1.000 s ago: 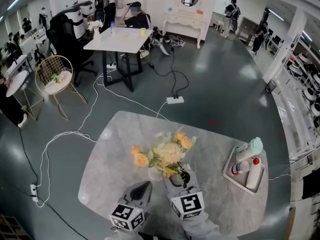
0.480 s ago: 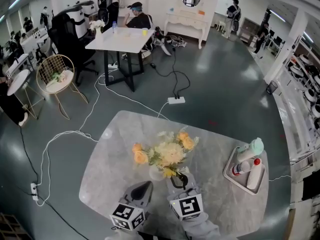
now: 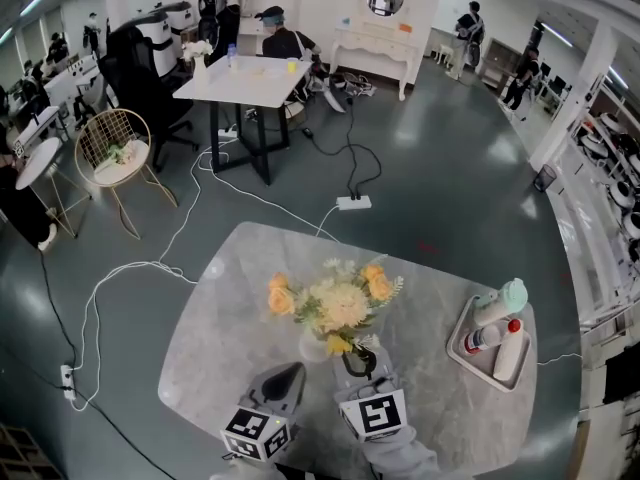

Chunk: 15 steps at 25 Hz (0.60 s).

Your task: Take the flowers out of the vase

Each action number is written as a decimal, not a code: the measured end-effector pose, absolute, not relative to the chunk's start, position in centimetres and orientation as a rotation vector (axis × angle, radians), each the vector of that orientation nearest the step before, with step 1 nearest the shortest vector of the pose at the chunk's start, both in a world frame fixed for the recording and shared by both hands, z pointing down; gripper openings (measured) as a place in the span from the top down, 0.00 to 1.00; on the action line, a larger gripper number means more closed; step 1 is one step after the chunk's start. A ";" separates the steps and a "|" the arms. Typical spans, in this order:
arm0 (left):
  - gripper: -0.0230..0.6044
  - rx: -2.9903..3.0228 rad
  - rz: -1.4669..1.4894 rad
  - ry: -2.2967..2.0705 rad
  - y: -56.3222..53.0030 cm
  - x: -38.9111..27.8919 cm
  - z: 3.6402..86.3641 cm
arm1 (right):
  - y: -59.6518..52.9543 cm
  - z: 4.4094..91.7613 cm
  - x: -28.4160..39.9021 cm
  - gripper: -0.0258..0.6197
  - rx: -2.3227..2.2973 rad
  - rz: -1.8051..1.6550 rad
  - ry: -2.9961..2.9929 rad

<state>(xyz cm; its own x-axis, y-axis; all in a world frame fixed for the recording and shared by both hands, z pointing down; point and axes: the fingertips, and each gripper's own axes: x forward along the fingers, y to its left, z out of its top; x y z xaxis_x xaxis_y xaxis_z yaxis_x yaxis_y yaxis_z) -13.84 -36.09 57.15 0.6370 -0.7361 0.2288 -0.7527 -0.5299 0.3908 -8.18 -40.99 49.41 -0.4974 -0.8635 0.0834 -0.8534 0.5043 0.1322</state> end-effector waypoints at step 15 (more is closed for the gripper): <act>0.96 2.421 0.046 -1.185 -35.6 -13.4 56.8 | -40.8 46.1 -8.0 0.90 1.498 -0.219 -2.653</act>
<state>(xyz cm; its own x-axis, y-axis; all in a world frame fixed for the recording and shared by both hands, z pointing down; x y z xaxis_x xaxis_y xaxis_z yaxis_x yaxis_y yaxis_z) -13.43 -35.60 56.75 0.6319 -0.7437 0.2183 -0.7583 -0.5348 0.3729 -7.99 -40.76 46.15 -0.5160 -0.8566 0.0054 -0.8441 0.5095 0.1672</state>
